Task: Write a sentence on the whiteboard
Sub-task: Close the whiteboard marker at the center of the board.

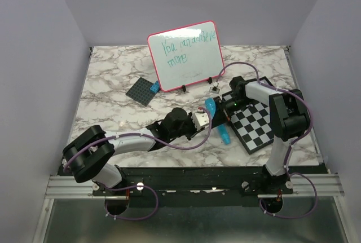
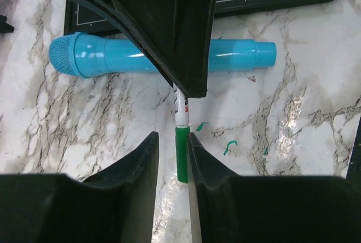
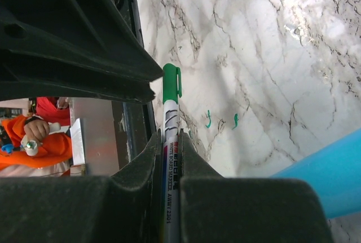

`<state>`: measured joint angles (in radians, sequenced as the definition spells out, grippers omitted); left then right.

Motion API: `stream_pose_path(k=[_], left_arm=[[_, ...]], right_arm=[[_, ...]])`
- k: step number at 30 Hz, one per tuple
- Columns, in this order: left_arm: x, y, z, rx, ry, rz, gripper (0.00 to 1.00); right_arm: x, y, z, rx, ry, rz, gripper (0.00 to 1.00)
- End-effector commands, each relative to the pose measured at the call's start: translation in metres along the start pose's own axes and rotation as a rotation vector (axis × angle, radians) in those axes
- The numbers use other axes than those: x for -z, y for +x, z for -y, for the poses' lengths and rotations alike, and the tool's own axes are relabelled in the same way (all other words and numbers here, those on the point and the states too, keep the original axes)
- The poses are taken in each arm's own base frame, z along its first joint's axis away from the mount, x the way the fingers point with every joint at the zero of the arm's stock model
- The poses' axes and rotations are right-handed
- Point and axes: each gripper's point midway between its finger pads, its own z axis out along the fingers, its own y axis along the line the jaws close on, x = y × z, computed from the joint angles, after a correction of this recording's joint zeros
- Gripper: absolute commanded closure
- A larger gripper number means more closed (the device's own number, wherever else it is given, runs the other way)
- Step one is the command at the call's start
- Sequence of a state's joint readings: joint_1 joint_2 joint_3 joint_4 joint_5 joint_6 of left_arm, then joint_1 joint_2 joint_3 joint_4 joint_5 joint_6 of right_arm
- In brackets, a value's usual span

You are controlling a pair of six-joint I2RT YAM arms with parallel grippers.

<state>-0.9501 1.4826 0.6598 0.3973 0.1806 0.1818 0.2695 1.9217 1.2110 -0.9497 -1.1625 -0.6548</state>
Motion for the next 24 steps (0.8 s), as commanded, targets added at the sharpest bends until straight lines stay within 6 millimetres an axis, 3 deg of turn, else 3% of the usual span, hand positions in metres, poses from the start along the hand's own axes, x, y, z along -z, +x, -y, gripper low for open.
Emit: stream_pose_path(k=[1,3,5,6,8,12,13,15,16,17,19,24], left_arm=[[0.014,-0.018,-0.005,0.025,-0.041,0.069,0.65],[0.019,-0.019,-0.006,0.036,-0.053,0.078,0.59],[0.027,-0.02,-0.008,0.049,-0.075,0.097,0.43],[0.031,-0.02,-0.01,0.058,-0.089,0.107,0.25],[0.041,-0.02,-0.013,0.102,-0.114,0.139,0.02],[0.05,-0.013,-0.018,0.169,-0.11,0.136,0.01],[0.049,0.0,-0.016,0.175,-0.1,0.083,0.01],[0.045,0.001,-0.016,0.165,-0.091,0.05,0.03],[0.04,0.014,-0.013,0.175,-0.075,-0.005,0.05],[0.036,0.007,-0.013,0.176,-0.062,0.0,0.07],[0.028,0.013,-0.008,0.163,-0.038,-0.039,0.12],[0.017,0.003,-0.004,0.127,-0.006,-0.023,0.14]], right_arm=[[-0.002,-0.007,-0.004,0.005,-0.025,0.01,0.99],[-0.002,-0.007,-0.004,0.004,-0.025,0.01,0.99],[-0.001,-0.007,-0.004,0.003,-0.027,0.013,0.99],[-0.002,-0.007,-0.004,0.007,-0.027,0.012,0.99],[-0.001,-0.008,-0.005,0.009,-0.028,0.014,0.99],[-0.001,-0.008,-0.006,0.011,-0.028,0.015,0.99],[-0.002,-0.008,-0.006,0.011,-0.029,0.014,0.99],[-0.001,-0.008,-0.006,0.008,-0.032,0.016,0.99],[-0.001,-0.008,-0.007,0.009,-0.034,0.018,0.99],[-0.001,-0.008,-0.007,0.01,-0.034,0.018,0.99],[-0.001,-0.009,-0.008,0.01,-0.036,0.02,0.99],[0.0,-0.01,-0.009,0.014,-0.035,0.021,0.99]])
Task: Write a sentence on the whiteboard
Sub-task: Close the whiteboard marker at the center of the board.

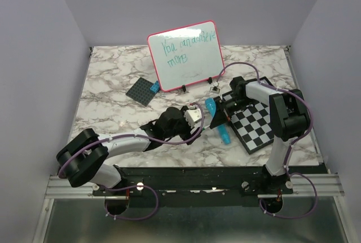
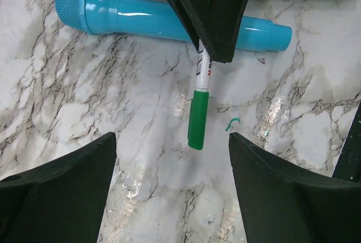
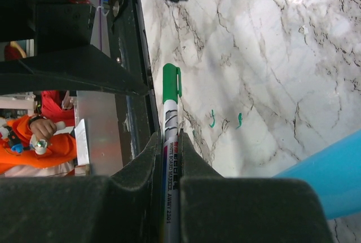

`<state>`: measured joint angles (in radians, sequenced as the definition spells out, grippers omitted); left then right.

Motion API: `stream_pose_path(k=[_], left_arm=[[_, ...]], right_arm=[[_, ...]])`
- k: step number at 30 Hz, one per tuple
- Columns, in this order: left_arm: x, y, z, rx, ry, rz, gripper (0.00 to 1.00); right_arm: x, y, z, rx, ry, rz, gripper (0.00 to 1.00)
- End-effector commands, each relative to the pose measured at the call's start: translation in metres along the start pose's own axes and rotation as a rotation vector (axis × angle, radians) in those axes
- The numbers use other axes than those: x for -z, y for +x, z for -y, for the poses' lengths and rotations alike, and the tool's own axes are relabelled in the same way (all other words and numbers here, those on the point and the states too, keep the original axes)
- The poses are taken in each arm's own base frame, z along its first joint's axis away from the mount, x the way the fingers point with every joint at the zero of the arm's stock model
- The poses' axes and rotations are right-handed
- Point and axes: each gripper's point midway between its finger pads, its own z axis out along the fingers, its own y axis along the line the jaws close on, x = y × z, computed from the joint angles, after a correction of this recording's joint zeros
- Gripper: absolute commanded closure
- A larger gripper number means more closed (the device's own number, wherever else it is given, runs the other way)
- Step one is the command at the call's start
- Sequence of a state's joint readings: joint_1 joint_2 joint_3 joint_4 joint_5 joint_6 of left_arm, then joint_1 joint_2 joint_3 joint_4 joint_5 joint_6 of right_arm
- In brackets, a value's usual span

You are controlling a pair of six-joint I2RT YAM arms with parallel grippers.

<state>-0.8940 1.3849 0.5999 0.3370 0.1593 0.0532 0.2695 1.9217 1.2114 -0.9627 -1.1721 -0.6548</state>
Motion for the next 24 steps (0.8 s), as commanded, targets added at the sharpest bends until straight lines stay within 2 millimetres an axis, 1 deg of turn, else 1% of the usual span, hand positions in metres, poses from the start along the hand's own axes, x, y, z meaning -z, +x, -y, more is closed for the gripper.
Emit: stream_pose_path(k=[1,2,3,4,5,6,7,8,9,10,11,12,13,14,15,16,19,20,22,23,24], left_arm=[[-0.009,-0.004,0.013,-0.037,0.071,-0.022,0.15],[-0.012,-0.009,0.014,-0.043,0.079,-0.017,0.16],[-0.013,-0.008,0.016,-0.046,0.088,-0.026,0.18],[-0.017,-0.001,0.018,-0.048,0.102,-0.055,0.19],[-0.019,-0.004,0.019,-0.052,0.11,-0.057,0.22],[-0.022,-0.001,0.019,-0.053,0.113,-0.07,0.27],[-0.024,0.008,0.021,-0.048,0.125,-0.106,0.3],[-0.027,0.004,0.021,-0.053,0.13,-0.105,0.34],[-0.029,0.007,0.022,-0.052,0.138,-0.119,0.43],[-0.031,0.015,0.024,-0.045,0.153,-0.152,0.47],[-0.033,0.011,0.024,-0.046,0.157,-0.153,0.5],[-0.034,0.013,0.025,-0.047,0.162,-0.163,0.58],[-0.035,0.019,0.027,-0.043,0.171,-0.187,0.66],[-0.036,0.015,0.026,-0.045,0.176,-0.183,0.76],[-0.036,0.014,0.027,-0.046,0.18,-0.182,0.95],[-0.037,0.011,0.027,-0.049,0.184,-0.176,1.0],[-0.038,-0.005,0.027,-0.054,0.186,-0.13,1.0],[-0.04,-0.017,0.026,-0.057,0.182,-0.107,1.0],[-0.043,-0.03,0.024,-0.073,0.181,-0.083,1.0],[-0.046,-0.045,0.021,-0.082,0.172,-0.06,1.0],[-0.048,-0.052,0.02,-0.093,0.173,-0.051,1.0]], right_arm=[[-0.001,-0.009,-0.006,0.021,-0.026,0.018,0.99],[-0.001,-0.009,-0.005,0.018,-0.026,0.017,0.99],[-0.001,-0.009,-0.006,0.021,-0.027,0.019,0.99],[-0.001,-0.01,-0.006,0.021,-0.027,0.019,0.99],[-0.001,-0.01,-0.006,0.021,-0.028,0.02,0.99],[-0.001,-0.01,-0.006,0.021,-0.03,0.02,0.99],[-0.001,-0.01,-0.007,0.023,-0.03,0.021,0.99],[-0.001,-0.01,-0.007,0.023,-0.03,0.021,0.99],[-0.001,-0.01,-0.007,0.023,-0.031,0.021,0.99],[-0.001,-0.01,-0.007,0.021,-0.033,0.022,0.99],[-0.001,-0.01,-0.007,0.021,-0.033,0.022,0.99],[-0.002,-0.009,-0.007,0.019,-0.034,0.02,0.99],[-0.001,-0.009,-0.006,0.017,-0.034,0.02,0.99],[-0.001,-0.01,-0.007,0.018,-0.033,0.021,0.99],[-0.001,-0.01,-0.007,0.016,-0.035,0.021,0.99],[-0.002,-0.009,-0.006,0.014,-0.036,0.02,0.99],[-0.003,-0.007,-0.005,0.0,-0.04,0.019,0.99],[-0.003,-0.007,-0.005,-0.004,-0.043,0.018,0.99],[-0.005,-0.004,-0.004,-0.018,-0.047,0.012,0.99],[-0.007,-0.003,-0.005,-0.021,-0.052,0.004,0.99],[-0.009,-0.001,-0.005,-0.028,-0.054,-0.002,0.99]])
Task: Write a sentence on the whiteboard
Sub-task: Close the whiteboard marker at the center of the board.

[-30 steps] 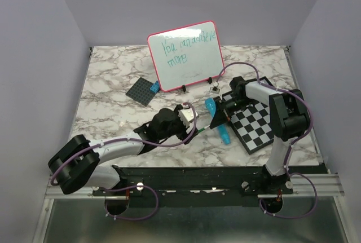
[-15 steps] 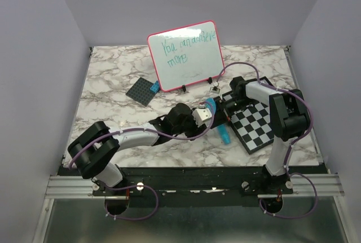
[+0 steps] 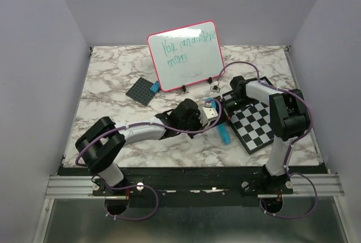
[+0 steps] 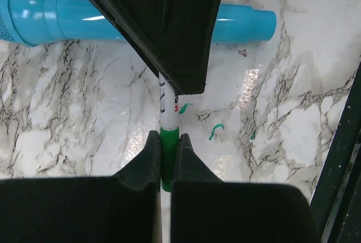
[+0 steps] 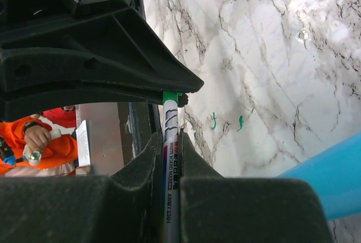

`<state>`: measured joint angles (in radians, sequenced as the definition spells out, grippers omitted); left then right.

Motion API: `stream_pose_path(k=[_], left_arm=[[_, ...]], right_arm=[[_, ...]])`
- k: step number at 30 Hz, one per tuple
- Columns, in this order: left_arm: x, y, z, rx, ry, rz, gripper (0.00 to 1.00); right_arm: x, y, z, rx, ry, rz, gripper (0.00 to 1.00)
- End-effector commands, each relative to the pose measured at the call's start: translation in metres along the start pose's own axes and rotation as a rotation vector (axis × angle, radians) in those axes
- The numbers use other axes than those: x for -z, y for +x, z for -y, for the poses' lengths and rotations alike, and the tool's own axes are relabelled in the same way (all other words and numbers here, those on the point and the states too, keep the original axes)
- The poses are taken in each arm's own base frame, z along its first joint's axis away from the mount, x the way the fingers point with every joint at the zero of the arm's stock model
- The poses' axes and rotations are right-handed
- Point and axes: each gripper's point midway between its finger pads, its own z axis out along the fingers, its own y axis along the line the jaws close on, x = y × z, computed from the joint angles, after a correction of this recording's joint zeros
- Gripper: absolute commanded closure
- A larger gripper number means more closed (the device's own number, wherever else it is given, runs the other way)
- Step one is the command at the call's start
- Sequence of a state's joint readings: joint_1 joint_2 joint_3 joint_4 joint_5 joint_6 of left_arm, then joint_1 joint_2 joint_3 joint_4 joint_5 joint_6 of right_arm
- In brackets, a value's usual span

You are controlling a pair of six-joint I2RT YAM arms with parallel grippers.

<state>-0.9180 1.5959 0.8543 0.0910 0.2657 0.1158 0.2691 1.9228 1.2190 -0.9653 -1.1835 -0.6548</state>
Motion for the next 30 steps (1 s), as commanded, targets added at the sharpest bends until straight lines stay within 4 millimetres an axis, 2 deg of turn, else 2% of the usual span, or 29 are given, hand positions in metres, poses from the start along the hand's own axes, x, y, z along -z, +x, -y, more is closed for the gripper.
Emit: stream_pose_path(k=[1,2,4,5,7,11,13,16,17,18,19,20,21,22,23,25,26,27,28,29,30], left_arm=[[-0.004,-0.064,-0.005,-0.08,0.021,0.125,1.0],[-0.003,-0.079,-0.007,-0.102,0.023,0.142,1.0],[-0.008,-0.086,-0.006,-0.114,0.041,0.141,1.0],[-0.008,-0.099,-0.007,-0.131,0.043,0.159,1.0],[-0.011,-0.106,-0.008,-0.141,0.05,0.173,1.0],[-0.012,-0.134,-0.01,-0.163,0.06,0.221,1.0],[-0.012,-0.139,-0.01,-0.164,0.062,0.228,1.0],[-0.007,-0.136,-0.012,-0.146,0.046,0.226,1.0],[-0.006,-0.125,-0.012,-0.132,0.041,0.21,0.97],[-0.005,-0.119,-0.013,-0.12,0.028,0.201,0.81],[0.003,-0.117,-0.013,-0.103,0.017,0.209,0.75],[0.003,-0.1,-0.011,-0.089,0.011,0.19,0.7],[0.006,-0.094,-0.01,-0.076,0.006,0.191,0.6],[0.016,-0.096,-0.01,-0.073,-0.012,0.211,0.56],[0.018,-0.079,-0.008,-0.047,-0.018,0.192,0.53],[0.034,-0.079,-0.008,-0.036,-0.046,0.214,0.47],[0.038,-0.064,-0.006,-0.016,-0.051,0.195,0.46],[0.043,-0.061,-0.006,-0.012,-0.063,0.2,0.45],[0.058,-0.069,-0.004,-0.012,-0.077,0.238,0.44],[0.064,-0.057,-0.005,-0.001,-0.102,0.229,0.39],[0.072,-0.06,-0.006,0.018,-0.121,0.25,0.28]], right_arm=[[-0.01,0.003,-0.004,-0.032,-0.05,-0.013,0.99],[-0.013,0.004,-0.004,-0.036,-0.058,-0.02,0.99],[-0.015,0.005,-0.007,-0.037,-0.068,-0.027,0.99],[-0.018,0.006,-0.008,-0.035,-0.073,-0.034,0.99],[-0.02,0.007,-0.01,-0.04,-0.084,-0.038,0.99],[-0.024,0.007,-0.013,-0.042,-0.098,-0.044,0.99],[-0.023,0.005,-0.014,-0.032,-0.096,-0.043,0.99],[-0.019,0.001,-0.016,-0.008,-0.077,-0.035,0.99],[-0.017,0.0,-0.014,-0.007,-0.069,-0.026,0.99],[-0.016,-0.002,-0.013,0.002,-0.061,-0.023,0.99],[-0.014,-0.002,-0.013,0.007,-0.051,-0.023,0.99],[-0.013,-0.003,-0.012,0.009,-0.046,-0.018,0.99],[-0.012,-0.003,-0.012,0.013,-0.043,-0.016,0.99],[-0.012,-0.003,-0.011,0.016,-0.038,-0.018,0.99],[-0.012,-0.004,-0.011,0.017,-0.037,-0.016,0.99],[-0.011,-0.006,-0.01,0.023,-0.027,-0.018,0.99],[-0.011,-0.007,-0.01,0.028,-0.023,-0.017,0.99],[-0.01,-0.011,-0.009,0.032,-0.013,-0.008,0.99],[-0.01,-0.013,-0.006,0.036,0.006,-0.01,0.99],[-0.01,-0.015,-0.004,0.04,0.016,-0.008,0.99],[-0.009,-0.022,-0.001,0.048,0.032,0.004,0.98]])
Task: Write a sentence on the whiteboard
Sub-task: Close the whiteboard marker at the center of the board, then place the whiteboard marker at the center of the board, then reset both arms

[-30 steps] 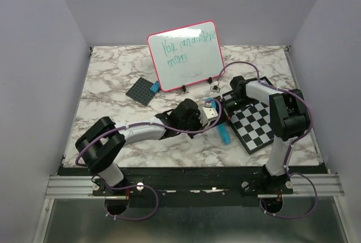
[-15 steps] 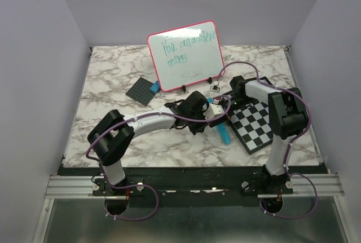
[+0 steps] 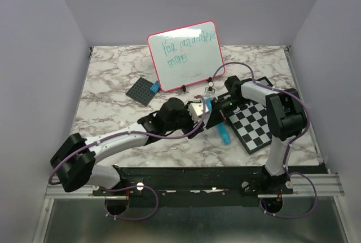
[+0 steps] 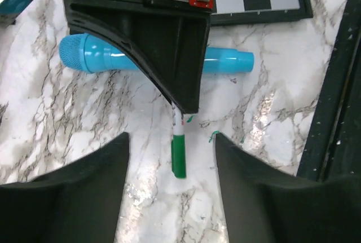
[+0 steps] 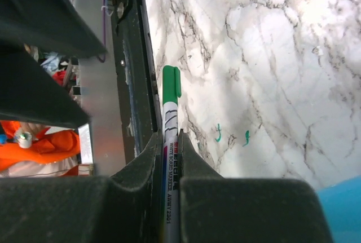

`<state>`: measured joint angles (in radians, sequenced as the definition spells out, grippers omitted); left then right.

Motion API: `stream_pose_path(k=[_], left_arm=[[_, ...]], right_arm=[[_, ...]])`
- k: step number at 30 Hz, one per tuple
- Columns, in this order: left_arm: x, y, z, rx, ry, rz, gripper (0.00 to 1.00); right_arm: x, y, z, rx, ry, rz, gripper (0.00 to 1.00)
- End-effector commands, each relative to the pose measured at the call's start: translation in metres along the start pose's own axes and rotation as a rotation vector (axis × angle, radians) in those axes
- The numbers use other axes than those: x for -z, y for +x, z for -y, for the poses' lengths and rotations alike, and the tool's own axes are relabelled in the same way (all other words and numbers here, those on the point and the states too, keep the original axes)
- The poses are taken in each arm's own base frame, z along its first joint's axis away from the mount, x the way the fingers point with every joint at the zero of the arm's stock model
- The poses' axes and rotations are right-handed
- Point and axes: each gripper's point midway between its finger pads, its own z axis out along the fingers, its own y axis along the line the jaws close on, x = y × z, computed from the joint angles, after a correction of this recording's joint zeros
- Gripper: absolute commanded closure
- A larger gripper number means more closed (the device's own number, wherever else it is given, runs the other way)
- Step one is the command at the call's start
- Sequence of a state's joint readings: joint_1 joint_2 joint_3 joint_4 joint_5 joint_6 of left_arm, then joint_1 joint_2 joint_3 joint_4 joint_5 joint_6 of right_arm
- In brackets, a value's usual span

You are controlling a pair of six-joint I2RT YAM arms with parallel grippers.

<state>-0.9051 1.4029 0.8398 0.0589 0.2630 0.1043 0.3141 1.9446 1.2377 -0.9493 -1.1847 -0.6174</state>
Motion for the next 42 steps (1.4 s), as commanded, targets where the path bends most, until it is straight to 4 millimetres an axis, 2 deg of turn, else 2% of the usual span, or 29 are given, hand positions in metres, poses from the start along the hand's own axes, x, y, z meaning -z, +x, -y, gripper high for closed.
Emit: stream_pose_path(k=[1,2,3,4,6,7,11,12,13,14,19,20,21,24,25,27,28,30,31,32,33,34,35,36,37,38,39,42], left_arm=[[0.043,-0.03,-0.008,0.036,-0.12,0.164,0.22],[0.052,-0.022,-0.016,0.057,-0.183,0.16,0.14],[0.063,-0.023,-0.026,0.075,-0.226,0.178,0.01],[0.082,-0.035,-0.031,0.149,-0.264,0.241,0.01],[0.1,-0.029,-0.043,0.247,-0.286,0.254,0.01],[0.12,-0.031,-0.063,0.338,-0.339,0.298,0.01],[0.15,-0.029,-0.074,0.418,-0.396,0.314,0.01],[0.154,-0.03,-0.074,0.422,-0.402,0.319,0.01],[0.158,-0.033,-0.073,0.419,-0.403,0.328,0.01],[0.161,-0.033,-0.072,0.421,-0.408,0.321,0.01],[0.178,-0.032,-0.071,0.414,-0.454,0.32,0.01],[0.18,-0.029,-0.071,0.418,-0.466,0.315,0.01],[0.182,-0.029,-0.071,0.423,-0.472,0.317,0.01],[0.192,-0.029,-0.07,0.446,-0.491,0.339,0.01],[0.198,-0.032,-0.071,0.478,-0.497,0.369,0.01],[0.202,-0.035,-0.07,0.506,-0.475,0.403,0.01],[0.208,-0.033,-0.08,0.537,-0.506,0.417,0.01],[0.209,-0.029,-0.085,0.565,-0.504,0.419,0.01],[0.211,-0.026,-0.09,0.584,-0.515,0.423,0.01],[0.217,-0.023,-0.101,0.611,-0.545,0.436,0.01],[0.22,-0.022,-0.105,0.623,-0.557,0.44,0.01],[0.222,-0.022,-0.109,0.626,-0.566,0.442,0.01],[0.228,-0.021,-0.115,0.633,-0.595,0.443,0.01],[0.233,-0.027,-0.117,0.627,-0.608,0.458,0.01],[0.237,-0.029,-0.12,0.624,-0.627,0.463,0.01],[0.238,-0.03,-0.12,0.624,-0.632,0.459,0.01],[0.243,-0.037,-0.12,0.608,-0.635,0.47,0.01],[0.248,-0.045,-0.121,0.593,-0.643,0.482,0.01]], right_arm=[[0.005,-0.022,0.007,0.056,0.078,0.031,0.96],[0.004,-0.025,0.01,0.062,0.094,0.03,0.95],[0.003,-0.033,0.014,0.094,0.115,0.041,0.95],[0.002,-0.034,0.021,0.065,0.161,0.029,0.93],[-0.006,-0.039,0.032,0.074,0.225,0.013,0.92],[-0.008,-0.038,0.039,0.048,0.263,0.002,0.9],[-0.013,-0.043,0.048,0.024,0.338,-0.011,0.77],[-0.013,-0.046,0.049,0.029,0.346,-0.008,0.75],[-0.011,-0.047,0.051,0.024,0.369,-0.008,0.65],[-0.01,-0.049,0.052,0.028,0.381,-0.006,0.58],[0.001,-0.054,0.053,0.08,0.451,-0.017,0.41],[0.005,-0.056,0.052,0.096,0.468,-0.017,0.4],[0.013,-0.064,0.043,0.136,0.492,-0.004,0.39],[0.038,-0.079,0.031,0.247,0.592,0.017,0.38],[0.052,-0.089,0.014,0.328,0.626,0.047,0.37],[0.072,-0.097,-0.001,0.392,0.669,0.09,0.36],[0.088,-0.1,-0.023,0.466,0.699,0.13,0.34],[0.119,-0.108,-0.038,0.514,0.775,0.222,0.32],[0.132,-0.109,-0.045,0.514,0.812,0.266,0.24],[0.162,-0.109,-0.06,0.529,0.892,0.348,0.19],[0.179,-0.113,-0.068,0.544,0.936,0.415,0.15],[0.193,-0.113,-0.078,0.524,0.96,0.483,0.05],[0.215,-0.108,-0.081,0.495,1.015,0.551,0.01],[0.233,-0.112,-0.107,0.546,1.068,0.647,0.0],[0.244,-0.112,-0.119,0.516,1.099,0.727,0.0],[0.264,-0.108,-0.12,0.468,1.206,0.803,0.0],[0.274,-0.108,-0.133,0.467,1.244,0.886,0.0],[0.293,-0.098,-0.133,0.319,1.329,0.973,0.0]])
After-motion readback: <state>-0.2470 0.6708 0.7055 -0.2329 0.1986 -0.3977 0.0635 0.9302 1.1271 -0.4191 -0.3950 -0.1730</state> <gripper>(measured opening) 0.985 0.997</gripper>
